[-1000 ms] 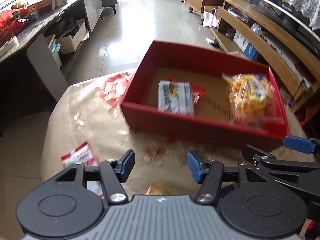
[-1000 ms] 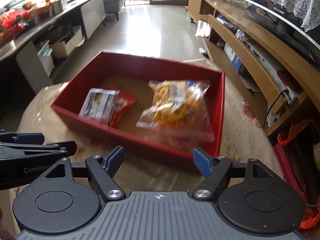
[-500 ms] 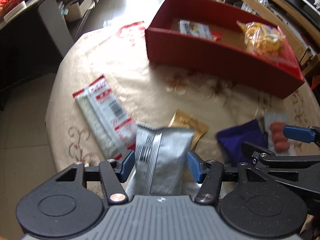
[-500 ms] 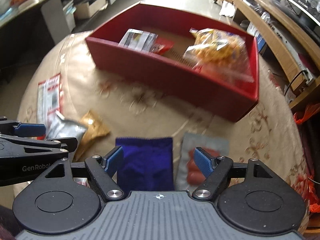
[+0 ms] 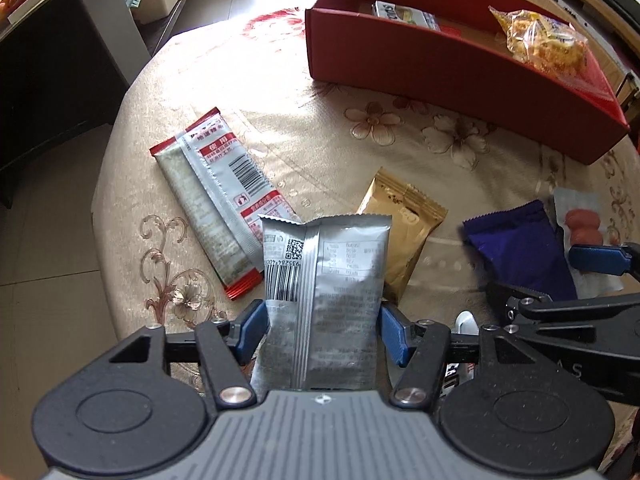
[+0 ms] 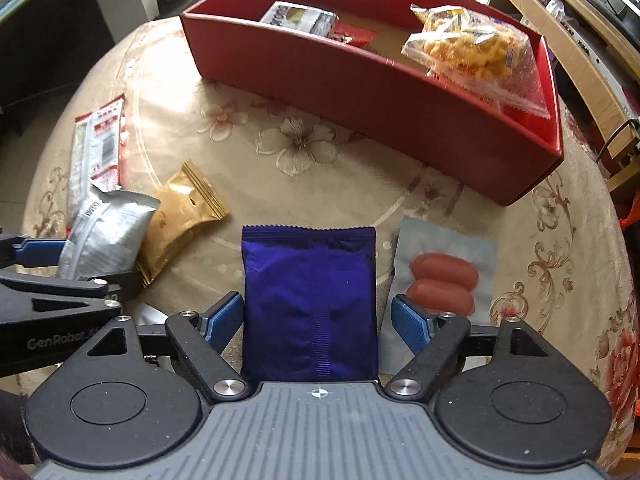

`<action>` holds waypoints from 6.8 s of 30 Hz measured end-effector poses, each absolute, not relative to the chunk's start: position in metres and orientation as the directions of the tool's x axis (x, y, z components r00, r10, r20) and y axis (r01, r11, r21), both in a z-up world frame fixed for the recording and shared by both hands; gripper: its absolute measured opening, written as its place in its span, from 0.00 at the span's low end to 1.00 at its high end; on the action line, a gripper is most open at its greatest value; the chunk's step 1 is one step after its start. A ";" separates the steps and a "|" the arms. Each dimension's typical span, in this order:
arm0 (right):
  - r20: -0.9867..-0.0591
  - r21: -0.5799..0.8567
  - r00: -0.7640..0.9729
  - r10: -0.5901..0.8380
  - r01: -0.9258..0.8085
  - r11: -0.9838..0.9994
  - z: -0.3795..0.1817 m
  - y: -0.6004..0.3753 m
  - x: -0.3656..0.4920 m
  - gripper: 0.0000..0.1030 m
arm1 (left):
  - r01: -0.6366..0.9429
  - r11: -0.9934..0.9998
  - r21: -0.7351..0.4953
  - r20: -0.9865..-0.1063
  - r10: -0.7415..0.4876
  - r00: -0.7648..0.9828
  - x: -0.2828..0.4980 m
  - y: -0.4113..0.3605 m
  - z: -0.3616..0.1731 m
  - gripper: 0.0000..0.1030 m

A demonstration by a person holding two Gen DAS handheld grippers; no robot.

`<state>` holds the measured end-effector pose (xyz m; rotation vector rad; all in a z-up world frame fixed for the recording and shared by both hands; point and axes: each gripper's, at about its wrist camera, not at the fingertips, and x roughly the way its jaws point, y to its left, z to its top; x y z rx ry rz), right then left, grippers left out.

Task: Organize snacks
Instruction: 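Grasp the silver foil bag with left tool while right tool grasps the blue wrapped bar, then lift and carry the silver foil bag and blue bar over the red box, then lower and release the silver foil bag with left tool while right tool releases the blue bar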

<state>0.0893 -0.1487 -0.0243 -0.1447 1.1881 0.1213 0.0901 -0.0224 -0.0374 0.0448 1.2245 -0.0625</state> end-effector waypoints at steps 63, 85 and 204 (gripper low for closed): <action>-0.881 0.012 0.465 0.082 -0.151 0.988 0.008 -0.159 0.081 0.71 | 0.063 0.997 -0.042 -0.911 -0.064 0.407 0.081 -0.028 -0.013 0.40; -0.861 -0.017 0.507 0.049 -0.125 0.992 0.018 -0.166 0.087 0.71 | 0.069 0.996 -0.048 -0.892 -0.074 0.446 0.093 -0.038 0.000 0.40; -0.789 0.022 0.614 -0.005 0.037 0.999 0.033 -0.239 0.246 0.81 | 0.083 0.996 -0.016 -0.836 -0.059 0.546 0.303 -0.118 0.019 0.46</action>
